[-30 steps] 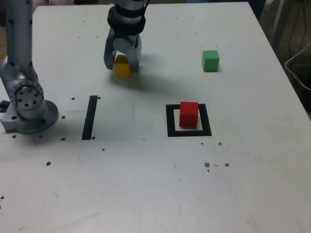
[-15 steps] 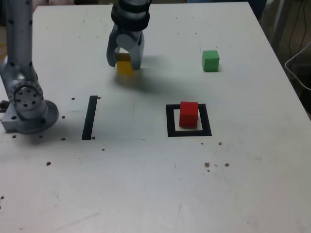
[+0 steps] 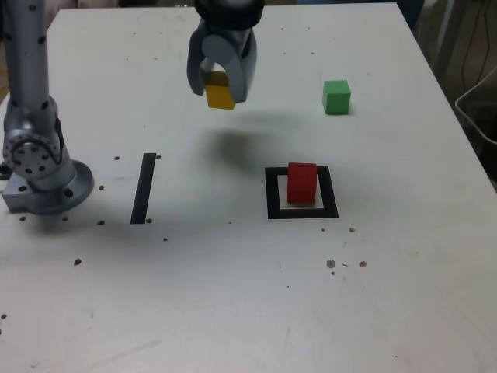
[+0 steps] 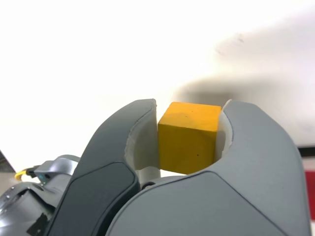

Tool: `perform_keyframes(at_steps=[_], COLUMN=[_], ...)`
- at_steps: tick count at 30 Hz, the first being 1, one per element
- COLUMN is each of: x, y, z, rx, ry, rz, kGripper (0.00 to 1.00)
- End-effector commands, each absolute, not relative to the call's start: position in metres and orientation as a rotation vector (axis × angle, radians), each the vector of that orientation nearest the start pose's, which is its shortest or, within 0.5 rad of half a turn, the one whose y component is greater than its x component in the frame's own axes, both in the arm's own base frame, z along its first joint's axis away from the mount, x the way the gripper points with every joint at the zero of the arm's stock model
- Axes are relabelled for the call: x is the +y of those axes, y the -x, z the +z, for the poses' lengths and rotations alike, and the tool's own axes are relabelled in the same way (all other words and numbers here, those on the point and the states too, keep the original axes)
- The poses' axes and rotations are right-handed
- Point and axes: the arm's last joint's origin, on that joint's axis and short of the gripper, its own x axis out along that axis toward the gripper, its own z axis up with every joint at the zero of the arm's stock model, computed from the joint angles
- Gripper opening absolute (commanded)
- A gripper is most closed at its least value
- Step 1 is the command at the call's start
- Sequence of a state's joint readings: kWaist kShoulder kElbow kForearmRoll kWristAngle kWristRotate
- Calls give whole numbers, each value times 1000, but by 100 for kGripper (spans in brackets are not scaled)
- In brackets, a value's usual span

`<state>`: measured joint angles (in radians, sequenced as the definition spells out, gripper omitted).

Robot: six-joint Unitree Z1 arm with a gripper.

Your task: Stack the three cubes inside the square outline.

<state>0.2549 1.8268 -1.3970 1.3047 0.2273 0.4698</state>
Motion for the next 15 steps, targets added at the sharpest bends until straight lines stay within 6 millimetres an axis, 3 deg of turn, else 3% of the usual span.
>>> perform_keyframes(at_steps=[1,15], x=[72,19], y=[-284,-308], z=[294,304], rx=[1768,1736], ry=[-325,-318], rz=[-84,-66], kGripper=[28,25])
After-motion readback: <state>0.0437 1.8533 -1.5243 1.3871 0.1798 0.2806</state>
